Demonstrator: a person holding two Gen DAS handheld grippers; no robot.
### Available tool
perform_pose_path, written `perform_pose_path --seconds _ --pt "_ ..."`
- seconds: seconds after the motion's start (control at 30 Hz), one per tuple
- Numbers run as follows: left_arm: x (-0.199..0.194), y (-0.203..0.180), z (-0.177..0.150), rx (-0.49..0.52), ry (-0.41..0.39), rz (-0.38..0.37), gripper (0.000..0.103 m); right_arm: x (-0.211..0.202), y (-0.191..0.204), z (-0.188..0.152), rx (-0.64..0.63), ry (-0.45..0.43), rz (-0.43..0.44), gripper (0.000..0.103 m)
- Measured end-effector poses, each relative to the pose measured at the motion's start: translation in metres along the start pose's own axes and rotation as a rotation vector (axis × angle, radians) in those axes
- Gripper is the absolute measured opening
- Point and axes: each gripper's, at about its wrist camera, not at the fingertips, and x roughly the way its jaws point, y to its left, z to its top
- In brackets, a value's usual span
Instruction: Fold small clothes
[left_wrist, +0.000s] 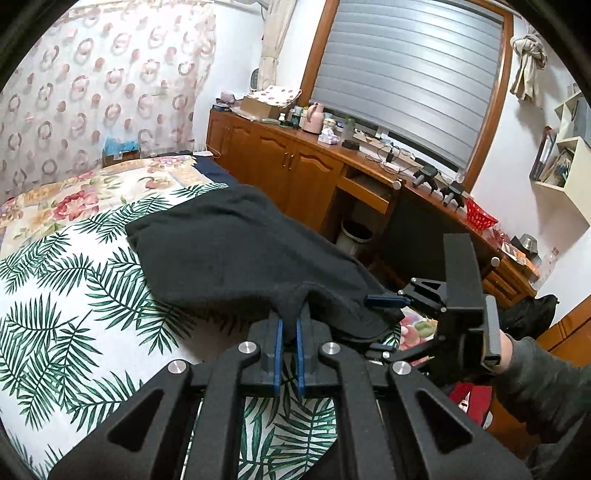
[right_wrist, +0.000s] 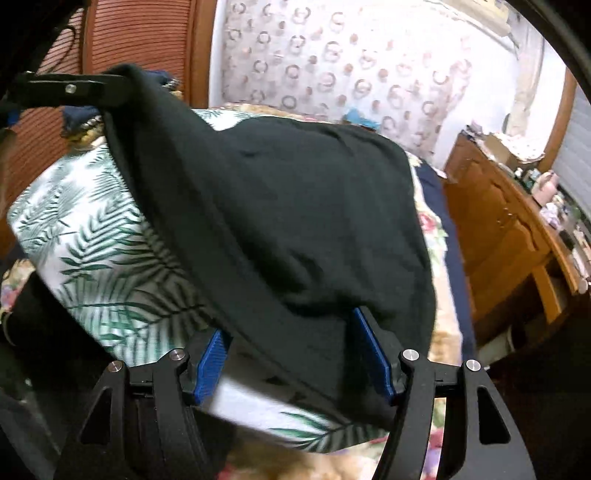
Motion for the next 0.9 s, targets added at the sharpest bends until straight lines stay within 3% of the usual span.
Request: perform_pose_path --seconds 0.17,0.3,0.37,0.63,0.77,0.9 --pt "-0.005 0.005 0.002 -0.016 -0.02 0.0 0.006 0.004 -0.003 0.0 -0.029 -0.011 -0.091 0.067" --pt "-0.006 0.011 0.006 -0.022 -0.027 -0.003 0.006 0.002 -0.009 0.004 -0.049 -0.015 -0.086 0.024" --pt "-0.005 0.015 0.009 -0.023 -0.031 -0.001 0.006 -0.001 -0.015 0.012 -0.05 -0.031 -0.072 0.012" --pt "0.01 0.055 0.053 -0.031 -0.065 0.091 0.006 -0.009 -0.032 0.096 -0.118 -0.166 -0.114 0.009" --pt "0.029 0.088 0.08 -0.055 -0.071 0.14 0.006 0.015 -0.035 0.147 -0.181 -0.187 -0.123 0.009" --pt "0.06 0.122 0.095 -0.086 -0.037 0.194 0.006 0.055 -0.044 0.183 -0.176 -0.173 -0.077 0.009"
